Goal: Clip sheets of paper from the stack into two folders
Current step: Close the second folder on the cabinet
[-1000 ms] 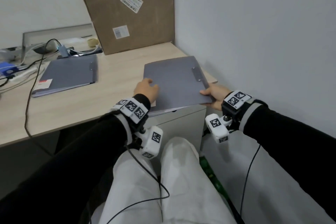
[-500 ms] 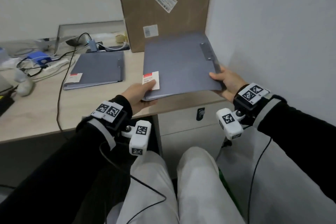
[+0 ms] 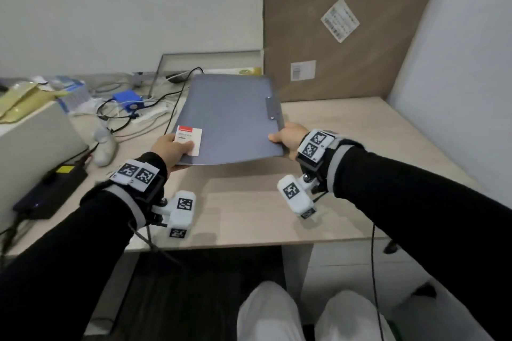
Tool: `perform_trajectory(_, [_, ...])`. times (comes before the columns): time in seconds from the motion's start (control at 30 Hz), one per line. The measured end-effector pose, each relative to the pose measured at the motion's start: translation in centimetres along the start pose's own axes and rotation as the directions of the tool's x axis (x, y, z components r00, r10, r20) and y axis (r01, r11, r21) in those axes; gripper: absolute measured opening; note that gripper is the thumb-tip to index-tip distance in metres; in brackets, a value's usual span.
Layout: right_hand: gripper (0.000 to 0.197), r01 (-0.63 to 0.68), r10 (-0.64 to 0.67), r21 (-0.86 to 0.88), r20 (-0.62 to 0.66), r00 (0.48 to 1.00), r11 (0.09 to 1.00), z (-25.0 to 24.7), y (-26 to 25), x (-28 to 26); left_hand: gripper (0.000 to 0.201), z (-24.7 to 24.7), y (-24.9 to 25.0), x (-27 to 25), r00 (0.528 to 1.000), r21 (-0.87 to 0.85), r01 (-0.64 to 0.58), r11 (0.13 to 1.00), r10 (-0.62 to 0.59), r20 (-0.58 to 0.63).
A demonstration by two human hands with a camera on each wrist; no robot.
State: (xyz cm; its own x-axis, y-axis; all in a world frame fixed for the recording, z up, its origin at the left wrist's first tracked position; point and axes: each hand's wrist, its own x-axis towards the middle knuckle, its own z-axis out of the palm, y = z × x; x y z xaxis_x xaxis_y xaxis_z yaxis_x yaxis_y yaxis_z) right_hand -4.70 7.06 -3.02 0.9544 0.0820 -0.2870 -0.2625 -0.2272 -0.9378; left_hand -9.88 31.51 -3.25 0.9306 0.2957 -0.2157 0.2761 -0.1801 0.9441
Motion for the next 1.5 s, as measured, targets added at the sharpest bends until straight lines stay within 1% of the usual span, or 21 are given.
perform_trajectory(0.07, [0.039, -0.018, 0.017, -0.164, -0.005, 1.000, 0.986, 1.7, -0.4, 2.3, 0.013, -1.1, -0.3, 2.2, 0.998, 0.028, 0.049, 0.998, -0.048, -0.027])
perform_trajectory(0.1, [0.037, -0.028, 0.025, -0.276, -0.015, 1.000, 0.961, 2.4, -0.8, 2.9, 0.015, -1.6, -0.6, 3.3, 0.997, 0.050, 0.071, 0.996, -0.069, -0.033])
perform_trajectory(0.17, [0.039, -0.046, 0.035, -0.450, -0.032, 0.999, 0.892, 3.6, -1.2, 3.8, 0.025, -2.5, -1.1, 5.4, 0.994, 0.142, 0.100, 0.985, -0.094, -0.051])
perform_trajectory(0.2, [0.040, -0.056, 0.042, -0.482, -0.039, 0.998, 0.874, 4.1, -1.3, 4.2, 0.030, -2.7, -1.3, 6.4, 0.993, 0.184, 0.111, 0.977, -0.101, -0.065])
perform_trajectory(0.3, [0.040, -0.121, 0.089, -0.467, -0.089, 0.992, 0.876, 5.0, -0.7, 6.3, 0.039, -2.7, -1.9, 8.4, 0.990, 0.311, 0.128, 0.942, -0.102, -0.099])
perform_trajectory(0.37, [0.042, -0.152, 0.113, -0.432, -0.116, 0.987, 0.889, 5.2, -0.4, 7.4, 0.049, -2.6, -1.9, 8.8, 0.987, 0.434, 0.139, 0.890, -0.091, -0.129])
perform_trajectory(0.43, [0.045, -0.162, 0.115, -0.433, -0.131, 0.985, 0.887, 5.3, -0.3, 8.2, 0.068, -2.5, -2.1, 9.3, 0.986, 0.444, 0.148, 0.884, -0.098, -0.134])
perform_trajectory(0.47, [0.046, -0.166, 0.116, -0.444, -0.138, 0.984, 0.881, 5.3, -0.3, 8.4, 0.074, -2.4, -2.3, 9.7, 0.987, 0.447, 0.146, 0.882, -0.097, -0.130])
perform_trajectory(0.53, [0.046, -0.175, 0.126, -0.472, -0.135, 0.983, 0.864, 5.3, -0.3, 9.0, 0.077, -2.2, -2.4, 10.1, 0.990, 0.474, 0.132, 0.871, -0.096, -0.100])
perform_trajectory(0.6, [0.047, -0.173, 0.128, -0.471, -0.127, 0.984, 0.865, 5.4, -0.3, 9.4, 0.074, -1.9, -2.0, 9.9, 0.989, 0.480, 0.141, 0.866, -0.104, -0.101])
perform_trajectory(0.7, [0.047, -0.172, 0.129, -0.454, -0.124, 0.984, 0.874, 5.3, 0.1, 9.8, 0.047, -1.5, -2.0, 10.1, 0.989, 0.465, 0.136, 0.875, -0.089, -0.121])
perform_trajectory(0.73, [0.048, -0.169, 0.128, -0.441, -0.123, 0.984, 0.881, 5.3, 0.3, 9.8, 0.043, -1.5, -2.3, 10.3, 0.987, 0.457, 0.136, 0.879, -0.083, -0.135])
perform_trajectory(0.87, [0.058, -0.154, 0.134, -0.303, -0.083, 0.987, 0.941, 4.6, 1.8, 11.0, 0.042, -1.3, -3.3, 10.4, 0.987, 0.376, 0.126, 0.918, -0.078, -0.141])
perform_trajectory(0.93, [0.063, -0.137, 0.123, -0.294, -0.067, 0.990, 0.946, 4.0, 2.8, 12.5, 0.039, -0.9, -3.7, 10.4, 0.988, 0.330, 0.109, 0.938, -0.065, -0.141])
perform_trajectory(1.0, [0.064, -0.129, 0.110, -0.308, -0.080, 0.991, 0.943, 3.9, 1.9, 11.3, 0.037, -0.6, -3.9, 10.4, 0.986, 0.301, 0.110, 0.947, -0.066, -0.153])
perform_trajectory(1.1, [0.053, -0.133, 0.094, -0.448, -0.109, 0.990, 0.884, 3.9, 0.7, 10.1, 0.040, -0.5, -4.0, 10.6, 0.982, 0.288, 0.126, 0.949, -0.078, -0.174])
perform_trajectory(1.2, [0.054, -0.146, 0.078, -0.568, -0.142, 0.987, 0.810, 4.0, -0.1, 9.6, 0.040, -0.5, -4.4, 11.0, 0.979, 0.278, 0.126, 0.952, -0.074, -0.190])
perform_trajectory(1.3, [0.050, -0.169, 0.091, -0.659, -0.151, 0.984, 0.733, 4.0, -0.5, 9.6, 0.040, -0.4, -4.3, 11.0, 0.978, 0.300, 0.127, 0.946, -0.069, -0.195])
perform_trajectory(1.4, [0.049, -0.153, 0.066, -0.695, -0.151, 0.986, 0.702, 4.0, -0.5, 9.7, 0.040, -0.4, -4.1, 11.2, 0.978, 0.338, 0.116, 0.934, -0.049, -0.201])
perform_trajectory(1.47, [0.049, -0.134, 0.052, -0.698, -0.137, 0.989, 0.703, 4.0, -0.4, 9.6, 0.040, -0.4, -3.9, 11.0, 0.981, 0.347, 0.111, 0.931, -0.046, -0.191])
perform_trajectory(1.5, [0.050, -0.128, 0.049, -0.684, -0.134, 0.990, 0.719, 4.0, -0.5, 9.0, 0.040, -0.3, -3.6, 10.6, 0.980, 0.338, 0.122, 0.933, -0.059, -0.191])
